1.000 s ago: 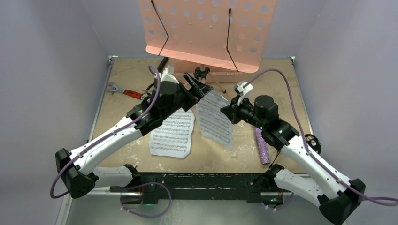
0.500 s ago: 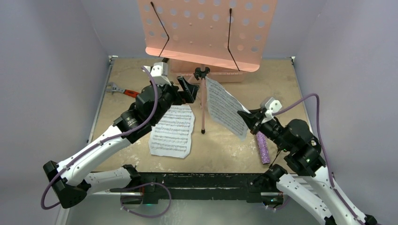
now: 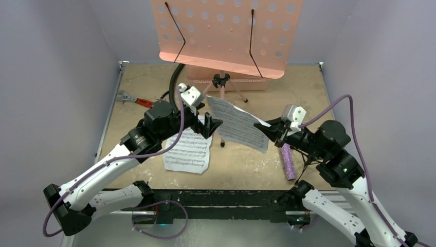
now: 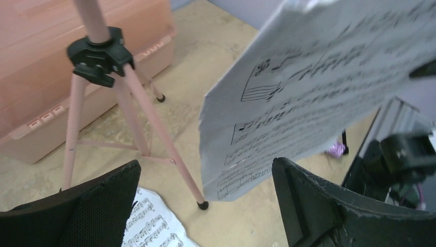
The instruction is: Set up the instrument practice props
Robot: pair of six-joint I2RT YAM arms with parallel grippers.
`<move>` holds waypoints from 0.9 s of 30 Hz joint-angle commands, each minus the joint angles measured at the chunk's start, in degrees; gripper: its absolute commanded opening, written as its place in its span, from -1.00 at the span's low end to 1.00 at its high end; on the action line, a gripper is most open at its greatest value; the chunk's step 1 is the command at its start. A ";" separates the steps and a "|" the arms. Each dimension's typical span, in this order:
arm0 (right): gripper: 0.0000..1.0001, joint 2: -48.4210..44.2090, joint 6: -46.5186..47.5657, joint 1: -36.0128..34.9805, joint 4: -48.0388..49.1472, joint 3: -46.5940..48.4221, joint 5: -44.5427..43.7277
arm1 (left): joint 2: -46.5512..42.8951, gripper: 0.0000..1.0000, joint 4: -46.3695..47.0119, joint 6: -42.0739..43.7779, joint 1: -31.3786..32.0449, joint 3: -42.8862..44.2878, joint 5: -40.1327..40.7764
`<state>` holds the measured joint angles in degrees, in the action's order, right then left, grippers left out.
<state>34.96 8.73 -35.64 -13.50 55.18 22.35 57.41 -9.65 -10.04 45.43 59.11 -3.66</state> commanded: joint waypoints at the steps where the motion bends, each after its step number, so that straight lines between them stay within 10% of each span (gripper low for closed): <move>1: -1.00 2.46 1.97 -0.22 0.63 5.12 7.85 | -3.55 0.95 2.13 8.55 -0.26 -2.39 -9.37; 27: -1.00 11.32 -3.67 -0.23 10.42 16.17 12.17 | -12.11 0.63 8.42 1.28 -0.26 -6.63 -10.60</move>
<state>45.52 7.07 -35.64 -8.19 67.68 32.82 46.68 -4.95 -7.03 45.39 53.43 -14.76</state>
